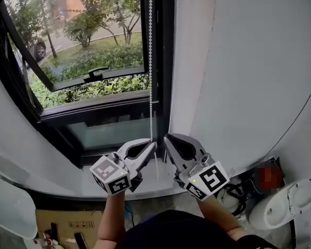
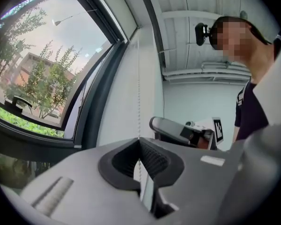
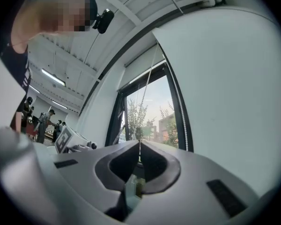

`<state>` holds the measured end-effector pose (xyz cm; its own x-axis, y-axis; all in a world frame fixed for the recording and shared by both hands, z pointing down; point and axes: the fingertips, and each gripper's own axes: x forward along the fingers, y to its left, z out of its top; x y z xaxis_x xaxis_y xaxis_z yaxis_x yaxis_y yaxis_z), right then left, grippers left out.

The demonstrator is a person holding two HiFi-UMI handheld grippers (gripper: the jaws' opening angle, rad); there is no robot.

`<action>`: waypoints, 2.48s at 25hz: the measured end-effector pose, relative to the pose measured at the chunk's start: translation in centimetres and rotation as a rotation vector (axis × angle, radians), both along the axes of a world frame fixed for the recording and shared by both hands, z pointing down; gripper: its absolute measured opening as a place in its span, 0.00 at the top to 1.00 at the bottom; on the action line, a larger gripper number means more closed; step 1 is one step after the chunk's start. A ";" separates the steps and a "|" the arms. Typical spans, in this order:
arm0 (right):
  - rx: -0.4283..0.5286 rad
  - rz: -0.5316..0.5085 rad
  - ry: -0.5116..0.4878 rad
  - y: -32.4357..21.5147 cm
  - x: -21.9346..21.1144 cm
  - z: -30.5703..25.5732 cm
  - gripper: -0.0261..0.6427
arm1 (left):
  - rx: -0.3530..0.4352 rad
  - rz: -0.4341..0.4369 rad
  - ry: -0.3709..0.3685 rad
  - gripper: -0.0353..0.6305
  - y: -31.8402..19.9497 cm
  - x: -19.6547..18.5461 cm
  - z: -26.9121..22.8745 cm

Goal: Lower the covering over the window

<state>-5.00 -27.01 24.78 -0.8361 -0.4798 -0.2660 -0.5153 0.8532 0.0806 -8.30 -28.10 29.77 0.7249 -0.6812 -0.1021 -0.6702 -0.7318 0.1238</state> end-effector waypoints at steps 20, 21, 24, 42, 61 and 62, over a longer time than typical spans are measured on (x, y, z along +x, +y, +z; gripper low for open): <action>-0.100 -0.231 0.081 4.3 -0.9 2.9 0.94 | -0.316 0.069 -0.024 0.93 4.8 4.3 12.6; -0.109 -0.232 0.081 4.5 -1.1 2.9 0.94 | -0.323 0.074 -0.014 0.93 5.0 4.1 12.6; -0.122 -0.219 0.078 4.9 -1.7 2.5 0.94 | -0.329 0.091 -0.001 0.93 5.4 3.4 12.3; -0.075 0.055 0.148 8.8 -1.0 3.4 0.94 | -0.308 0.196 0.027 0.93 10.9 2.9 15.6; -0.226 -0.081 0.226 9.0 -1.4 6.0 0.94 | -0.306 0.293 0.078 0.93 13.2 4.2 16.2; -0.236 -0.084 0.247 9.0 -1.3 6.7 0.94 | -0.317 0.300 0.052 0.93 13.3 4.6 16.8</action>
<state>-6.26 -18.00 31.49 -0.9006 -0.4305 0.0599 -0.4318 0.9019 -0.0105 -3.73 -14.84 46.61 0.8950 -0.4446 0.0365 -0.4206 -0.8137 0.4013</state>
